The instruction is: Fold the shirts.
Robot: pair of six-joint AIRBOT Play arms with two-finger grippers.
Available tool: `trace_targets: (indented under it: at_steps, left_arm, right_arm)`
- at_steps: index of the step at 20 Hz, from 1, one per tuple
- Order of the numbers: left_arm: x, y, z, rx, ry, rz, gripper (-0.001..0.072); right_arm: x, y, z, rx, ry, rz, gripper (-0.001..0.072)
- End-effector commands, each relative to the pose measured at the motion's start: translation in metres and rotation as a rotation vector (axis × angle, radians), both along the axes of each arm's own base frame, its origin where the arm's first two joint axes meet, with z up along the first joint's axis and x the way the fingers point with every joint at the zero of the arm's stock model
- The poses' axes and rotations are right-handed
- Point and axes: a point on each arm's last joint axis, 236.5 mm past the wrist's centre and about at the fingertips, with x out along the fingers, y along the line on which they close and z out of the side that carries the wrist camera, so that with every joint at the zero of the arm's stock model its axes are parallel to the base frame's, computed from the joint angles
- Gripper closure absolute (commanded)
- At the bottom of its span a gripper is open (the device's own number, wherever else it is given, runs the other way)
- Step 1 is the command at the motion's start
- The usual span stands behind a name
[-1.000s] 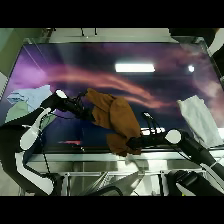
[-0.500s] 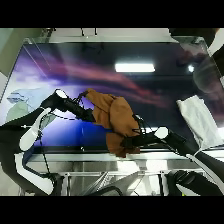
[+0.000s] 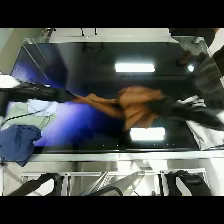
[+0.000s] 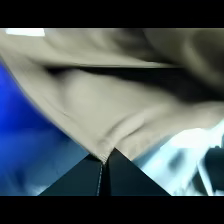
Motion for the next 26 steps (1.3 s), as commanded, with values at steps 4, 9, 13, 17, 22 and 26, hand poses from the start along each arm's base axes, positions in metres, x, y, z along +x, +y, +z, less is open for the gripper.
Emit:
trace_targets:
  at_steps: [4,9,13,17,22,26]
  left_arm:
    - [-0.101,0.041,0.225,0.119,-0.689,0.232,0.0699]
    - [-0.115,0.044,0.211,0.139,-0.664,0.256,0.0699]
    - [-0.082,0.013,0.105,0.048,-0.366,0.082,0.0699]
    - [-0.054,-0.024,-0.016,0.091,-0.102,-0.031,0.0699]
    - [-0.050,-0.056,-0.134,0.158,0.129,-0.112,0.0698]
    - [-0.052,-0.058,-0.183,0.180,0.251,-0.149,0.0698]
  right_arm:
    - [-0.050,-0.064,0.141,-0.050,-0.419,-0.286,0.0691]
    - [-0.049,-0.046,0.113,0.035,-0.257,-0.184,0.0691]
    - [-0.022,-0.023,0.026,0.120,0.014,-0.076,0.0691]
    - [0.001,-0.009,-0.085,0.172,0.332,-0.083,0.0690]
    - [0.014,-0.021,-0.194,0.068,0.543,-0.107,0.0690]
    - [0.050,-0.083,-0.220,0.068,0.560,-0.271,0.0389]
